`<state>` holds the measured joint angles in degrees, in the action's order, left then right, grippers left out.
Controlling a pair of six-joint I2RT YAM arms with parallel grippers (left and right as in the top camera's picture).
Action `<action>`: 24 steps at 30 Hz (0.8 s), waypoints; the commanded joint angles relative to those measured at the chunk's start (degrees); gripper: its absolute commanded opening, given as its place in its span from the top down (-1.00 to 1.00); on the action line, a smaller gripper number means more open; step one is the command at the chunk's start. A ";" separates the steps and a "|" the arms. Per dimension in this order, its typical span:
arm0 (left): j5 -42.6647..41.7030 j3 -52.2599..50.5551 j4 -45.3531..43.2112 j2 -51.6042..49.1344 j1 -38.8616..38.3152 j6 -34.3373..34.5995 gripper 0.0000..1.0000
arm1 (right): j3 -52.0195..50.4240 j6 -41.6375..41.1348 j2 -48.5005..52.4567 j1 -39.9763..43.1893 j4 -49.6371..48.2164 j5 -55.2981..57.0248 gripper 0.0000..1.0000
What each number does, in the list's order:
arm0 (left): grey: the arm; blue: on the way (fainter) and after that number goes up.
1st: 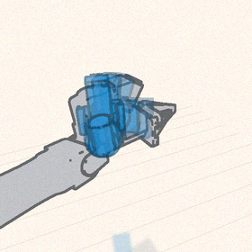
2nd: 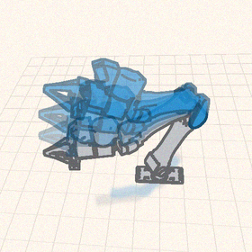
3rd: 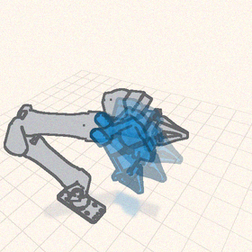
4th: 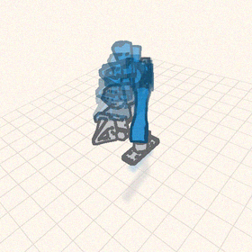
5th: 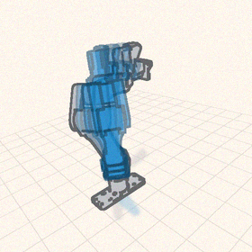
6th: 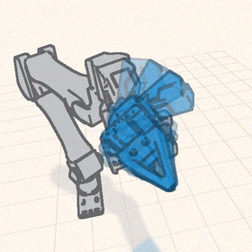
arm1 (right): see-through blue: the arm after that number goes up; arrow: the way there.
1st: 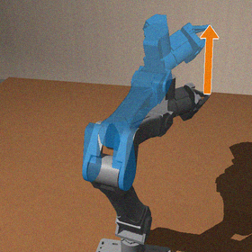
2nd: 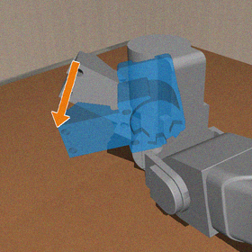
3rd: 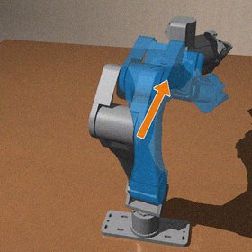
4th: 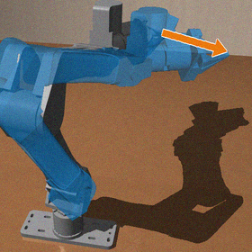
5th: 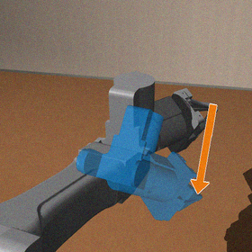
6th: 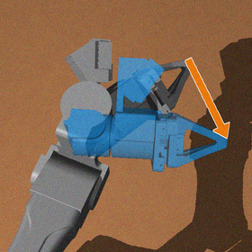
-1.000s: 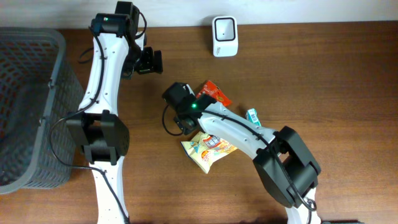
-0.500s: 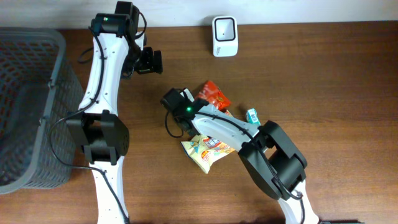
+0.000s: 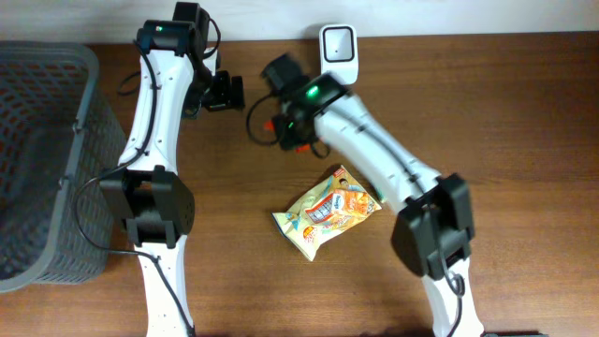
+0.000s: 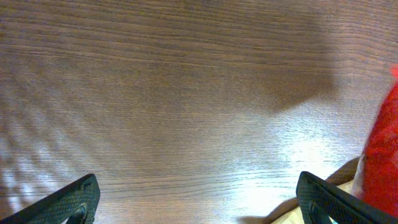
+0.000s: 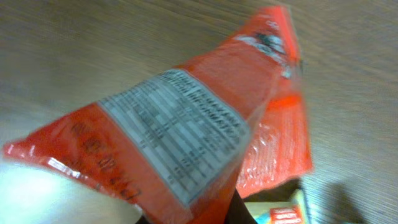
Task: Scan the item barcode
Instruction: 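Carry the red packet to the white scanner and hold it there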
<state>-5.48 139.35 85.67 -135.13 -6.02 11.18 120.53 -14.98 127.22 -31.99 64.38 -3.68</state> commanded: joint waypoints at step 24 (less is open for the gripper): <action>0.42 0.20 -0.09 1.01 0.17 -0.52 -0.98 | 5.81 12.55 -0.22 27.15 17.40 -8.00 -0.23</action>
<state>-5.50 139.35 85.60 -135.13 -6.02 11.18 124.29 -14.09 127.79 -0.71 81.38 -10.79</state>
